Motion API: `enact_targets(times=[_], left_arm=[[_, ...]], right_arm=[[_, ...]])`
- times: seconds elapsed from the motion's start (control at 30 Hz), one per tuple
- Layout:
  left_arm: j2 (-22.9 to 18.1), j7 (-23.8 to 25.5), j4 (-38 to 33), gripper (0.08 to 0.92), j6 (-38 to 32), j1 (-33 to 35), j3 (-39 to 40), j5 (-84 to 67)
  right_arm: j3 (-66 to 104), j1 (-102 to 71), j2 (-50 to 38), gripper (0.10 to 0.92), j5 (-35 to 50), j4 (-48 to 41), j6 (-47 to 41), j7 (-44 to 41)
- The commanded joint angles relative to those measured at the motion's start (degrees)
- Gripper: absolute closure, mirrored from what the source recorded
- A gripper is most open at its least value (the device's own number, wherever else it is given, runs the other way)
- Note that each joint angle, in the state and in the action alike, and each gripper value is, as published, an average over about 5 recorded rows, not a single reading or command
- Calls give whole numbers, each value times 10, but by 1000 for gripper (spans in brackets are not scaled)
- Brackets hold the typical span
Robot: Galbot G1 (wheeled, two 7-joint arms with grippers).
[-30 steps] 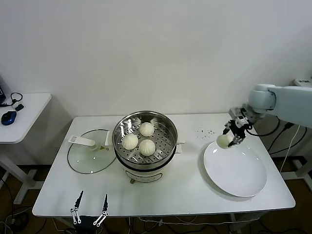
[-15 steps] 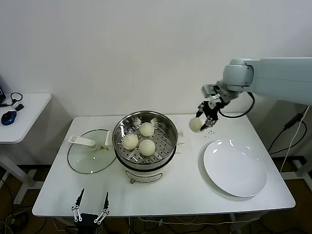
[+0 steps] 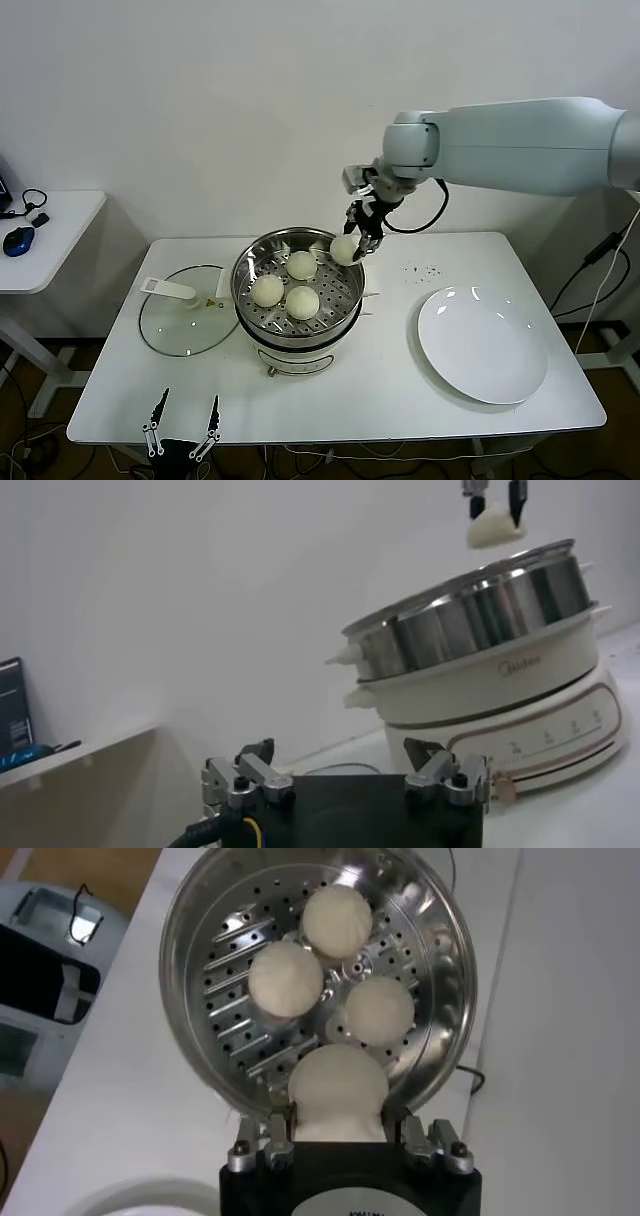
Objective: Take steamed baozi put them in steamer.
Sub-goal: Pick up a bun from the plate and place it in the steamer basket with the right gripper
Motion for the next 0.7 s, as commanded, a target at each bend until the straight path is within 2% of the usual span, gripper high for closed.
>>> enact_targets(times=[0.03, 0.7], left_arm=[[2, 0, 2, 177, -1, 1, -2, 0], [0, 0, 12, 177, -5, -1, -3, 1]], right_arm=[[24, -60, 62, 449, -4, -45, -11, 6], [24, -97, 47, 448, -34, -47, -12, 13]])
